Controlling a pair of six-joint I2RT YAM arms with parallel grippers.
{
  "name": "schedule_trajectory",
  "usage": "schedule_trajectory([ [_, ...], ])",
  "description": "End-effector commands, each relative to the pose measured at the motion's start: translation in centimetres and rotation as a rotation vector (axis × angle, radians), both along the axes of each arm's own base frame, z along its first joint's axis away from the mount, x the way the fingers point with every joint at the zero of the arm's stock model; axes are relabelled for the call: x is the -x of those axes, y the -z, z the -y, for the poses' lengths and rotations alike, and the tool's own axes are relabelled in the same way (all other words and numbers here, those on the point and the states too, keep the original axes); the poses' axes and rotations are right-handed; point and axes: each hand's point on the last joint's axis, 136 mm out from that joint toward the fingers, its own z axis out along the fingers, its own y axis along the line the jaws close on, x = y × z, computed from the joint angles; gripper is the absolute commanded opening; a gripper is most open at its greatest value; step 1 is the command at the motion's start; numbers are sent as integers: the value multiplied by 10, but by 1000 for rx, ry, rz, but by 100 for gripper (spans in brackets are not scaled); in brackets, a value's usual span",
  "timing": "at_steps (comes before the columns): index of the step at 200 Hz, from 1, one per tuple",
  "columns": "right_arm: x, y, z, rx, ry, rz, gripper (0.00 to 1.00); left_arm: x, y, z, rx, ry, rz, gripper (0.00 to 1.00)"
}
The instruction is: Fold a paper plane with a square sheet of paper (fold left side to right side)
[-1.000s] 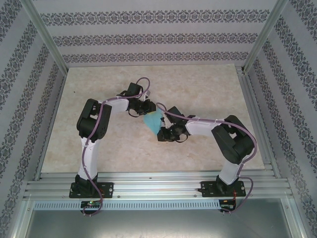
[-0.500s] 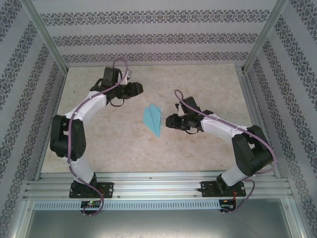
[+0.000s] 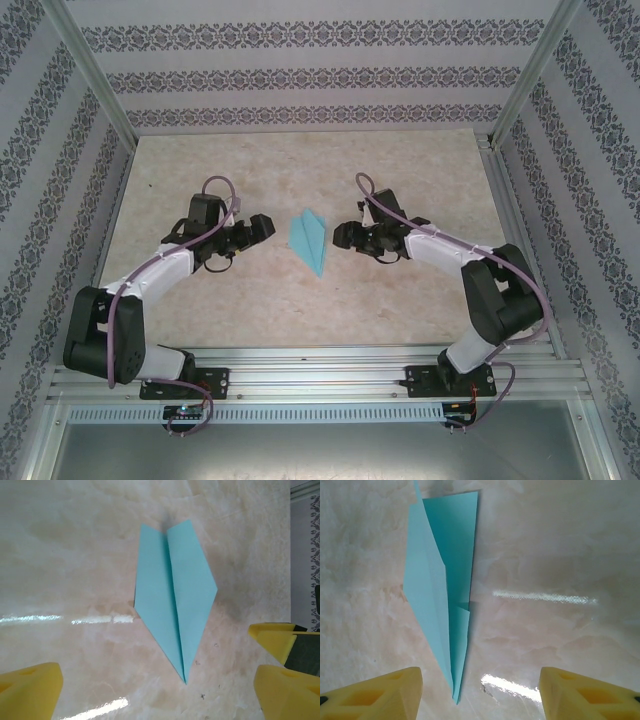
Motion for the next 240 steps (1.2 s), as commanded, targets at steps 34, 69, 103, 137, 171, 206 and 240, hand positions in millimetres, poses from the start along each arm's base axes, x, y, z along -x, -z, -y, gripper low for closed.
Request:
schedule_trajectory([
  [34,-32,5,-31,-94,-30,-27,62,-3,2,3,65,-25,31,99],
  [69,-42,5,-58,-133,-81,-31,57,-5,6,4,63,-16,20,99],
  [103,-52,14,-76,-147,-97,-45,47,-6,9,7,73,-3,9,98],
  [137,-56,11,-86,-170,-114,-37,23,-6,3,10,80,16,19,98],
  [171,-51,-33,-82,-204,-152,81,0,-7,-21,18,128,60,82,98],
  [206,-35,-102,-74,-318,-191,212,0,-4,-67,17,151,70,210,98],
  [240,-18,-172,-76,-454,-227,320,0,9,-129,20,264,87,392,99],
])
